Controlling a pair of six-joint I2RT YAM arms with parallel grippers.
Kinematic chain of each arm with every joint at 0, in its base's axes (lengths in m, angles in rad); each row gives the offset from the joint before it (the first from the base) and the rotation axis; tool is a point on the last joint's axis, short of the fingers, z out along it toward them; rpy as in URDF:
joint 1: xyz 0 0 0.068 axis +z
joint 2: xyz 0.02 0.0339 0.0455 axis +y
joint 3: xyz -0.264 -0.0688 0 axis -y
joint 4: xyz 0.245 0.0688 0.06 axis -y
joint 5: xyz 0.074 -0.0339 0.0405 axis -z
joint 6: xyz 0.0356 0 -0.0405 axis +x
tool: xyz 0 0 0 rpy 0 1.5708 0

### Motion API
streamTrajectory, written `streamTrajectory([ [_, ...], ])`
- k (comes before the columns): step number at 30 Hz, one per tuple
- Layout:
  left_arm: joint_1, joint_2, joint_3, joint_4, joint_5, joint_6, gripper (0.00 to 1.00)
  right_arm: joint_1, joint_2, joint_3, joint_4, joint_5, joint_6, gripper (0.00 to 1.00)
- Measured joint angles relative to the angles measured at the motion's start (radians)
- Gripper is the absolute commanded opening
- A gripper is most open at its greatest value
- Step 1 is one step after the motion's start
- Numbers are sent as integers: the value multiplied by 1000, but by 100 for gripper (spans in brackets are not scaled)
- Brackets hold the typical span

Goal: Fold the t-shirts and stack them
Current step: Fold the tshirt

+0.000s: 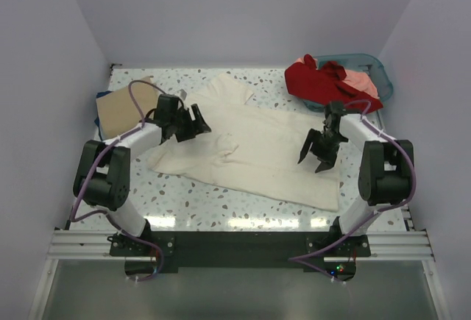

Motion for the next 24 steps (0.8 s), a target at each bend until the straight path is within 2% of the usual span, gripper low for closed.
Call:
streamTrajectory([
  [5, -7, 0, -139, -3, -9, -1, 78, 0, 68, -35, 51, 0, -2, 70],
  [12, -8, -66, -231, 65, -43, -12, 79, 0, 89, -51, 54, -3, -3, 70],
  [24, -8, -280, -455, 109, -69, -99, 80, 1, 106, -56, 14, -3, -5, 70],
])
